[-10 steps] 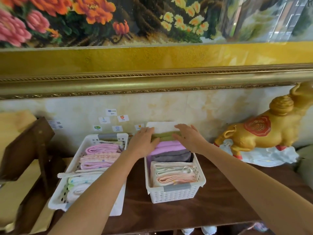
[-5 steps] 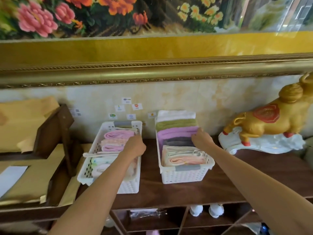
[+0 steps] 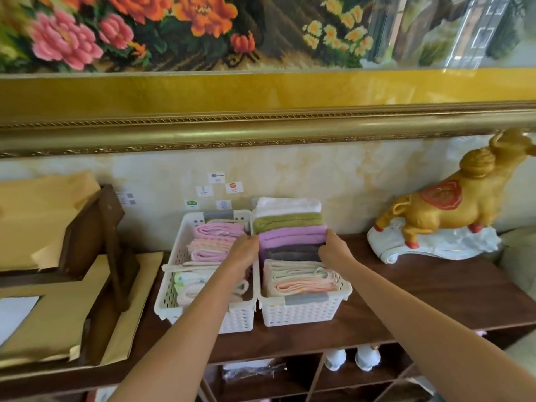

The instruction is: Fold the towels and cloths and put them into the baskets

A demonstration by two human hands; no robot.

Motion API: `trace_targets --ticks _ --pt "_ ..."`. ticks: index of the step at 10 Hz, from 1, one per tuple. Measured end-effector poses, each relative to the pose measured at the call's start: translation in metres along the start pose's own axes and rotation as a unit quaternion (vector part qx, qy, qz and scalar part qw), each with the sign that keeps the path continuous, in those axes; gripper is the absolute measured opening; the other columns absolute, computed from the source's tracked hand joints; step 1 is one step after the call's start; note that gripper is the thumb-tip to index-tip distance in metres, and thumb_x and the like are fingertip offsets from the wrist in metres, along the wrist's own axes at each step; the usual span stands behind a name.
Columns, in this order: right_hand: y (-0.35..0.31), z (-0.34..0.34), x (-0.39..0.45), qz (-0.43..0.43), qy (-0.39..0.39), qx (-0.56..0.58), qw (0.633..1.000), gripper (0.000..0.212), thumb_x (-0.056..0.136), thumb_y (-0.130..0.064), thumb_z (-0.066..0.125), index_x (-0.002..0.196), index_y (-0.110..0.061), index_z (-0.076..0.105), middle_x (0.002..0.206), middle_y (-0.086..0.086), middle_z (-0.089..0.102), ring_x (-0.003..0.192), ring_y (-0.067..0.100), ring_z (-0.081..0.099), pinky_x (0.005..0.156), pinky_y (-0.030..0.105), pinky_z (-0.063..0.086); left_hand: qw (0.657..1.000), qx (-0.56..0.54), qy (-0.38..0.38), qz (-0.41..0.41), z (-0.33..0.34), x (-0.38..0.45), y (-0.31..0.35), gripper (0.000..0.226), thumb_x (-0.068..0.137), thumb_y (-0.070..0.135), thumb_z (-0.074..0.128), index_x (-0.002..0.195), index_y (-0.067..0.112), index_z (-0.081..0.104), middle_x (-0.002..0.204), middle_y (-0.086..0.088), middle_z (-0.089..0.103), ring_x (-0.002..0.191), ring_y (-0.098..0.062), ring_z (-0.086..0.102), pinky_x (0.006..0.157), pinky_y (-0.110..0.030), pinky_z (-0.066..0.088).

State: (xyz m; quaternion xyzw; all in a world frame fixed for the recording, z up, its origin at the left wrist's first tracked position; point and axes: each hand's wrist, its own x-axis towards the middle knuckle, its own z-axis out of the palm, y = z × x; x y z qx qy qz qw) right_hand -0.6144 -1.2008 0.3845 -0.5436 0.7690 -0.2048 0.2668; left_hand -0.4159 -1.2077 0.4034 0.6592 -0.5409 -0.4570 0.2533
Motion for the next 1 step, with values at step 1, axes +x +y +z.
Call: trace_targets --ticks 1 --pt "0.0058 -0.0066 0.0064 -0.003 -0.011 0.034 0.999 0.040 0.092 -0.006 0.043 0.132 -0.002 0.042 0.123 0.019 0.055 0.111 0.035 0.055 0.086 0.037 0.047 1.000 -0.010 0.001 0.023 -0.0023 -0.0044 0.0003 0.035 0.102 0.025 0.031 0.114 0.007 0.059 0.105 -0.012 0.063 0.095 -0.027 0.061 0.082 -0.038 0.051"
